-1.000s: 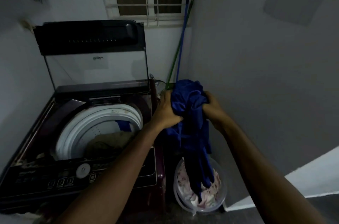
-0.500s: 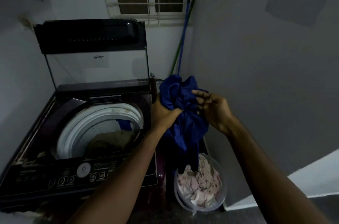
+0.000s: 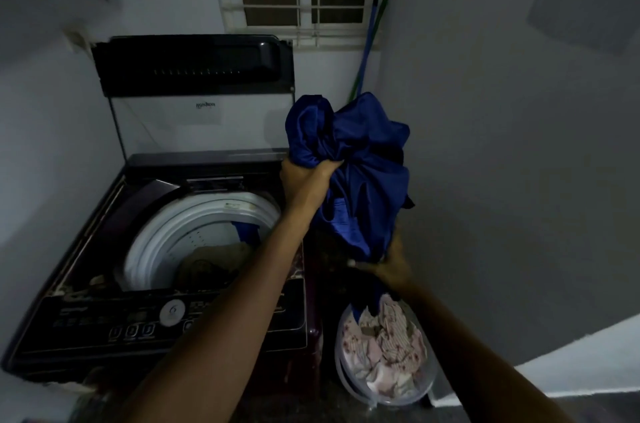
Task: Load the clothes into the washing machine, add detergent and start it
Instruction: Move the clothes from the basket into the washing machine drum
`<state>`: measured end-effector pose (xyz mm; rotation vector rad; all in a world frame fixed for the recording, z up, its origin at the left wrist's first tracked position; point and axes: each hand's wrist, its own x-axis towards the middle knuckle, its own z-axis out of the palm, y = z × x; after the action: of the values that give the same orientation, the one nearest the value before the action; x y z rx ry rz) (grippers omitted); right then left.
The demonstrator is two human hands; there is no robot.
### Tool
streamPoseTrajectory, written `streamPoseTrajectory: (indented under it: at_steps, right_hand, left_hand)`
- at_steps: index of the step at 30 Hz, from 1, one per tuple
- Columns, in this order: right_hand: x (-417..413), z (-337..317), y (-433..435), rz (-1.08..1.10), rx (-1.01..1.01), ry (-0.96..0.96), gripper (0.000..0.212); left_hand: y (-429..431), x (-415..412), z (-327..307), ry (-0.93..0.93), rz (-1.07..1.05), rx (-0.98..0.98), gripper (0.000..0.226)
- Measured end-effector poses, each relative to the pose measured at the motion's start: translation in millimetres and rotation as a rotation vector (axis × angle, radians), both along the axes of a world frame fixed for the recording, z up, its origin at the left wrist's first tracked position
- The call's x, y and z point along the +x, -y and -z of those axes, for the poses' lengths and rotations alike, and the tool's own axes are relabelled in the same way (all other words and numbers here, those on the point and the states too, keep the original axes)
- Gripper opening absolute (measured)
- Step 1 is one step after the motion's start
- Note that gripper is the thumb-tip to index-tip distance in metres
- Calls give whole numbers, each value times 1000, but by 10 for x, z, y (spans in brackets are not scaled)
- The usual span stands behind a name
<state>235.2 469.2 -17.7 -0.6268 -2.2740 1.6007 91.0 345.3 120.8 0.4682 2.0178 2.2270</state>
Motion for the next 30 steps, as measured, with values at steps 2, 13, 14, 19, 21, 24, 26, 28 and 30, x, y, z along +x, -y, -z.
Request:
streamPoseTrajectory:
  at_steps: [2,13,14,19,21,24,26,28,30]
  right_hand:
    - [-152,14,-26,136,-23,-1,53]
    - [-841,-1081,40,249,-625,-226,32]
    - [-948,-1123,148,231,-568,-179,30]
    - [-1300,-1182,697,17,-252,-46,26]
    - [-1373,-1128,902,-137,-284,-14,39]
    - [-1548,-955,1211,-271,-261,60,69]
    - [-1680,-856,1441,-294,-226,71,81]
    - [-1819,-752,1629,-307,-222,50,82]
    - [-1965,-621,1774,-323,-198,48,79]
  left_hand:
    - [63,-31,13,-18,3,-13,20]
    - [759,-464,417,-236,-116,-497,58]
    - [806,-494,438,-238,-114,-514,59]
    - [1119,-714,498,-220,-137,-568,63]
    - [1270,-838,536,-194,-183,-581,62]
    - [1541,-1047,611,-174,-248,-620,64]
    - [1711,-1183,677,-179,-264,-673,66]
    - [1844,-1297,755,-197,-277,-716,65]
    - [1953,-1394,847,-213,-286,-764,66]
